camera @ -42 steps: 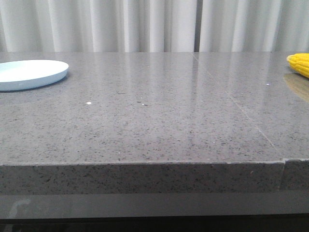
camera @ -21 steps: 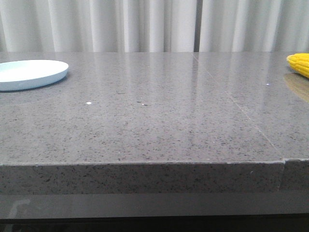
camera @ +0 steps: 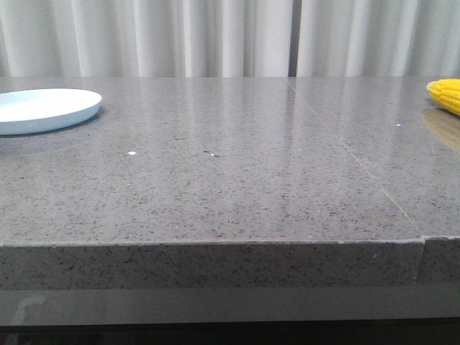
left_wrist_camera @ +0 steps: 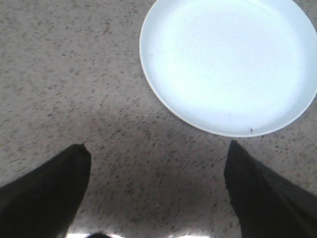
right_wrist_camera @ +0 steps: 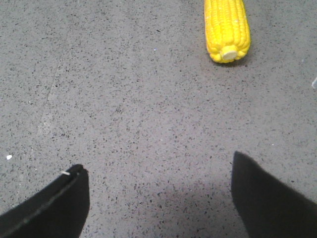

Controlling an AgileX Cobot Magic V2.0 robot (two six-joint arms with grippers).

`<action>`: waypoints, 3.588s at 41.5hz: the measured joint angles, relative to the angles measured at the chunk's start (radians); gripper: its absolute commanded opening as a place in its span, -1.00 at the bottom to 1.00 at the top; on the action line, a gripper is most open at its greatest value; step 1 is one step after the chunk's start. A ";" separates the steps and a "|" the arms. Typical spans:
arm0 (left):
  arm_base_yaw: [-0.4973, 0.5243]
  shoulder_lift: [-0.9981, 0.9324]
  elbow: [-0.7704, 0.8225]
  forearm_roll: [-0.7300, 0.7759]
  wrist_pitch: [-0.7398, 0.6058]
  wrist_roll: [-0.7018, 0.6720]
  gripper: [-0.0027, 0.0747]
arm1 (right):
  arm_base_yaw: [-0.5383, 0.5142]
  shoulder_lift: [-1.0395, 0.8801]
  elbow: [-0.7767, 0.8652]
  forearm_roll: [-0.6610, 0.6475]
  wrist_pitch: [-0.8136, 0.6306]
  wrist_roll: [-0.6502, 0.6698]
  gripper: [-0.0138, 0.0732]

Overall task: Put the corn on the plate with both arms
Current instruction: 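Grip the white plate's rim with the left gripper, then slide the white plate with the left gripper toward the table's middle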

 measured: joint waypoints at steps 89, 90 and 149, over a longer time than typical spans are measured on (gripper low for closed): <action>-0.367 0.447 -0.513 -0.184 0.094 0.133 -0.98 | 0.000 0.000 0.000 0.000 0.000 0.000 0.73; -0.381 0.455 -0.513 -0.184 0.094 0.133 -0.98 | 0.000 0.000 0.000 0.000 0.000 0.000 0.73; -0.826 0.107 -0.403 0.292 0.156 -0.198 0.16 | 0.000 0.000 0.000 0.000 0.009 0.000 0.73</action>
